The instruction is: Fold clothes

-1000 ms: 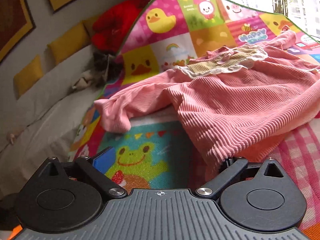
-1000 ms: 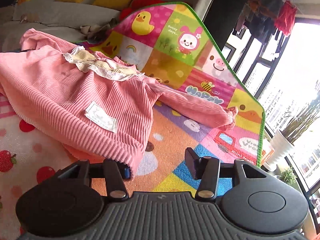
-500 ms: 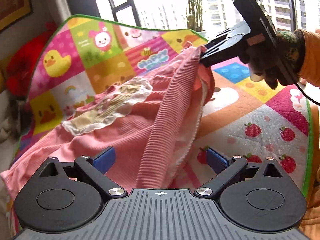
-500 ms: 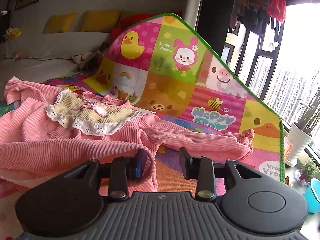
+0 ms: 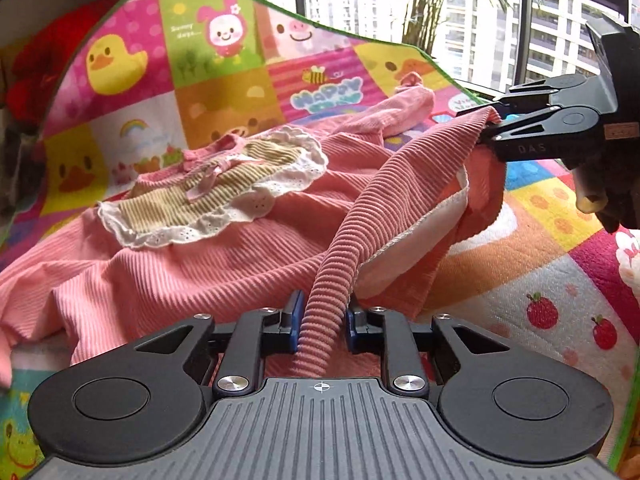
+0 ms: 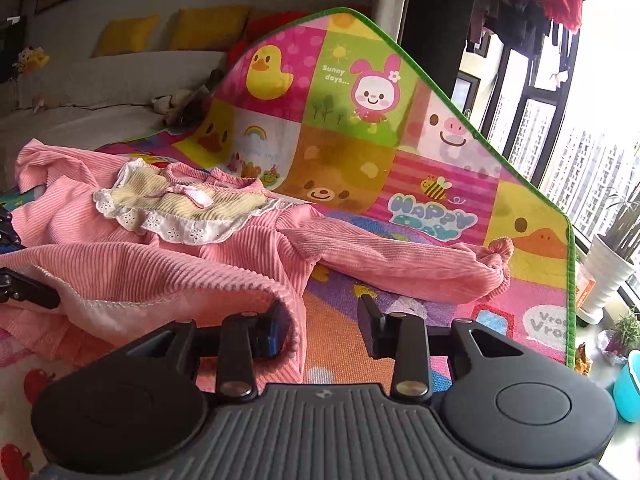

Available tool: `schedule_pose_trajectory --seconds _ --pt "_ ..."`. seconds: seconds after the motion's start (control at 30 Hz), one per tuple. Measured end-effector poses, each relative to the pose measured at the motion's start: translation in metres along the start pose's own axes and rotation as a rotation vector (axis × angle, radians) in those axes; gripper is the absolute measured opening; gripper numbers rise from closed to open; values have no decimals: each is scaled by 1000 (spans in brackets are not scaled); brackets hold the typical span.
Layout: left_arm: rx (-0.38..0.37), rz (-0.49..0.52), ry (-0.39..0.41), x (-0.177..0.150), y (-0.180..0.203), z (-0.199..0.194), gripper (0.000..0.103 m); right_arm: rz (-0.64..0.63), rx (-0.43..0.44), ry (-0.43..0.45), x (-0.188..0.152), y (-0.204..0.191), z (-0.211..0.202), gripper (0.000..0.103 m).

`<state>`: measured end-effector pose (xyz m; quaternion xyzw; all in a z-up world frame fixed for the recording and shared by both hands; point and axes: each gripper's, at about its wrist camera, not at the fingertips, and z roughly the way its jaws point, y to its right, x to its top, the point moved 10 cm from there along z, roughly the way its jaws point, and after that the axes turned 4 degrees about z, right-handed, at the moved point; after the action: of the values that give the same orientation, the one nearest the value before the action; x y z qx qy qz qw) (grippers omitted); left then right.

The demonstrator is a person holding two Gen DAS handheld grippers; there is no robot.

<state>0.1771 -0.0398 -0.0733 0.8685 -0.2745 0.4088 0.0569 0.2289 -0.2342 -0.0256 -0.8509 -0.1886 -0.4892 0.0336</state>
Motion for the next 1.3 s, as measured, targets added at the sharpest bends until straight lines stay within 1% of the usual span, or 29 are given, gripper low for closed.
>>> schedule_pose_trajectory --seconds 0.07,0.17,0.27,0.33,0.47,0.53,0.6,0.63,0.67,0.77,0.87,0.9,0.93,0.97,1.0,1.03,1.13,1.23,1.3 --pt "7 -5 4 2 -3 -1 22 -20 18 18 -1 -8 -17 36" --pt "17 -13 8 5 -8 -1 21 -67 65 66 3 -29 -47 37" --pt "28 -20 13 8 -12 -2 21 -89 148 102 8 -56 -73 37" --pt "35 -24 14 10 -14 -3 21 -83 214 103 9 -74 -83 37" --pt "60 -50 17 12 -21 -5 21 -53 376 13 -6 -116 -82 37" --pt "77 -68 28 15 -28 -7 21 -4 468 -68 -21 -137 -76 37" --pt "93 -86 44 21 -36 -9 21 58 539 -164 -37 -154 -68 37" --pt "100 -94 53 24 -40 -11 21 83 553 -203 -43 -159 -62 37" --pt "107 -102 62 27 -44 -12 21 104 548 -227 -47 -162 -55 37" --pt "123 -125 86 35 -54 -16 21 203 496 -266 -50 -157 -32 37" --pt "126 -147 97 38 -60 -20 21 333 498 -265 -45 -153 -14 37" --pt "125 -153 98 38 -61 -20 21 352 496 -258 -43 -153 -10 34" --pt "123 -156 96 37 -61 -20 21 345 489 -245 -42 -155 -6 24" --pt "121 -159 93 36 -61 -20 21 326 480 -229 -42 -158 -1 17" --pt "119 -161 90 35 -61 -21 21 308 470 -213 -41 -161 3 7" --pt "118 -162 87 33 -60 -21 21 292 474 -205 -41 -163 4 5" --pt "110 -166 79 28 -60 -23 22 248 514 -201 -42 -172 -3 3" --pt "100 -163 77 24 -58 -26 25 162 572 -215 -50 -184 -26 3" --pt "96 -158 76 23 -56 -27 25 128 598 -240 -57 -189 -39 3"
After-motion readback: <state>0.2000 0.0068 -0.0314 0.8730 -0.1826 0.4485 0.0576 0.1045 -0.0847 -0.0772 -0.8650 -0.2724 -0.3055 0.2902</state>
